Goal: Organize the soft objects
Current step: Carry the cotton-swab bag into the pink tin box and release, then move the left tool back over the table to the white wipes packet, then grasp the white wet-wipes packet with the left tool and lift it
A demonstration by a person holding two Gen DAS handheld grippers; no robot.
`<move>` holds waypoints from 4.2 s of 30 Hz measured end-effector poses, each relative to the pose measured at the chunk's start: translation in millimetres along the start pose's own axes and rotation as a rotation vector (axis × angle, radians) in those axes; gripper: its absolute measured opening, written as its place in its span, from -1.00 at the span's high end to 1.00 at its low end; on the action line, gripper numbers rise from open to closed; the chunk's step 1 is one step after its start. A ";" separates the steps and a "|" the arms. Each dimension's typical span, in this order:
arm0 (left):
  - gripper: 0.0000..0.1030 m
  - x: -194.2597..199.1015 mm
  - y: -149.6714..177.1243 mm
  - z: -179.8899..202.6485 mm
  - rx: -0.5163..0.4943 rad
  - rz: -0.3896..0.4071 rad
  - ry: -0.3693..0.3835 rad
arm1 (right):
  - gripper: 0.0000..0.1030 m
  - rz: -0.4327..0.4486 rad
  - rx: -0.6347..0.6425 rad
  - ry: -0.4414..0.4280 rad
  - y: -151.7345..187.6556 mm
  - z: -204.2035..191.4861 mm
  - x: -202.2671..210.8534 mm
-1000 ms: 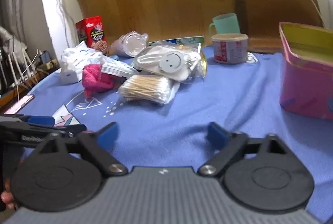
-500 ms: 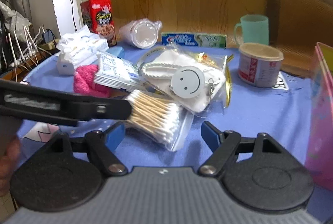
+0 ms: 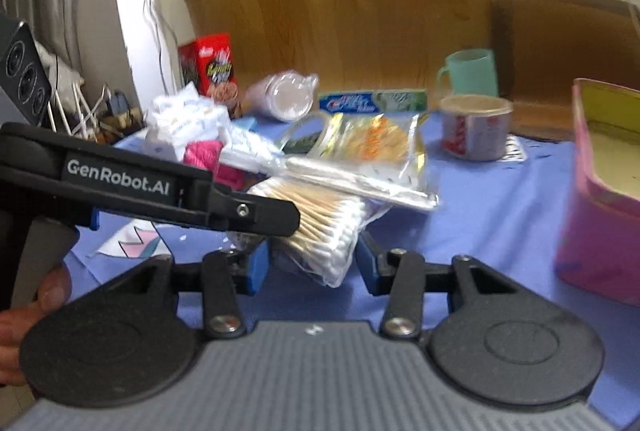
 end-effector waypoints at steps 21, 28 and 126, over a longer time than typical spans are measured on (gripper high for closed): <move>-0.23 -96.9 -60.2 178.8 -0.122 0.073 0.189 | -0.60 0.348 0.011 0.491 -65.6 192.5 116.7; -0.30 -57.9 -89.4 115.3 -0.016 0.154 0.142 | -0.79 0.566 0.193 0.639 -101.7 220.1 154.2; -0.13 -4.2 -14.5 39.2 -0.056 0.029 0.100 | 0.45 0.090 0.198 -0.034 -26.2 -13.3 10.7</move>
Point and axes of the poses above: each gripper's, at about its wrist camera, not at the fingertips, and x roughly against the way its jaws point, z to its right, y to its underside, the point moved 9 cm from there along -x, roughly the way its jaws point, and after that the axes turned 7 degrees about -y, right-handed, at the moved point
